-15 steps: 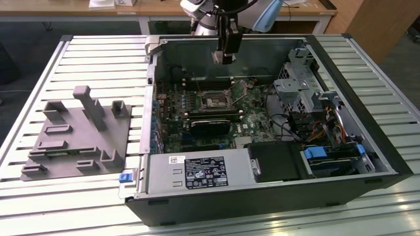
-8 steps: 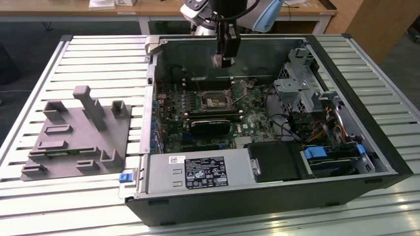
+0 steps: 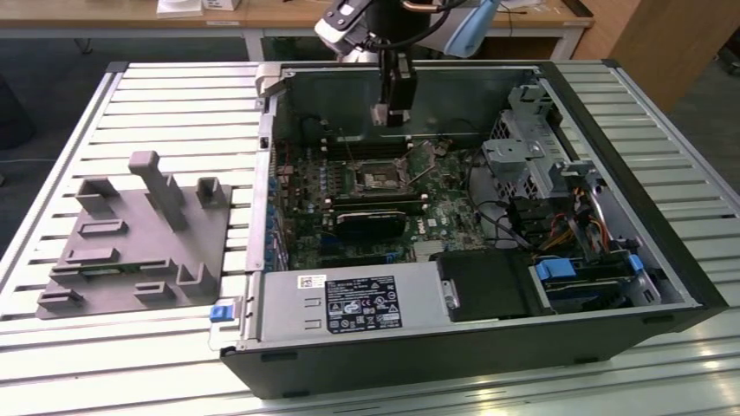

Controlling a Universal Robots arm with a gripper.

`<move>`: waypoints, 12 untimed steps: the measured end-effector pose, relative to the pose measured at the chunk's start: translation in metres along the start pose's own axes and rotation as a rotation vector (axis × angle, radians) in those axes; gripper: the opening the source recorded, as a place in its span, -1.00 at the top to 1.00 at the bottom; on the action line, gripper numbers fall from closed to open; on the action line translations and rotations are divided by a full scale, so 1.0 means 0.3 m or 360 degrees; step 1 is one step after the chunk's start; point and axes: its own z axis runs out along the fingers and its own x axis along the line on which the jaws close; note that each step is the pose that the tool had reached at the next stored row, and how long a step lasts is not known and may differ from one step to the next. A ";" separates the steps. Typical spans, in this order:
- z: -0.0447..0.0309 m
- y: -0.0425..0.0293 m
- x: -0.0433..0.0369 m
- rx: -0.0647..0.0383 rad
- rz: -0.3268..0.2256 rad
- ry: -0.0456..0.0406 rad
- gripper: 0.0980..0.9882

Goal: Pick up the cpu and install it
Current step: 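Place the cpu into insertion slot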

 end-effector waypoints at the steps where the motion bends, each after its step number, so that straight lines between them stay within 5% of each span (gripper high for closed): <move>1: 0.006 -0.002 0.000 0.0000 0.0000 0.0000 0.02; 12: 0.072 -0.014 0.002 0.0000 0.0000 0.0000 0.02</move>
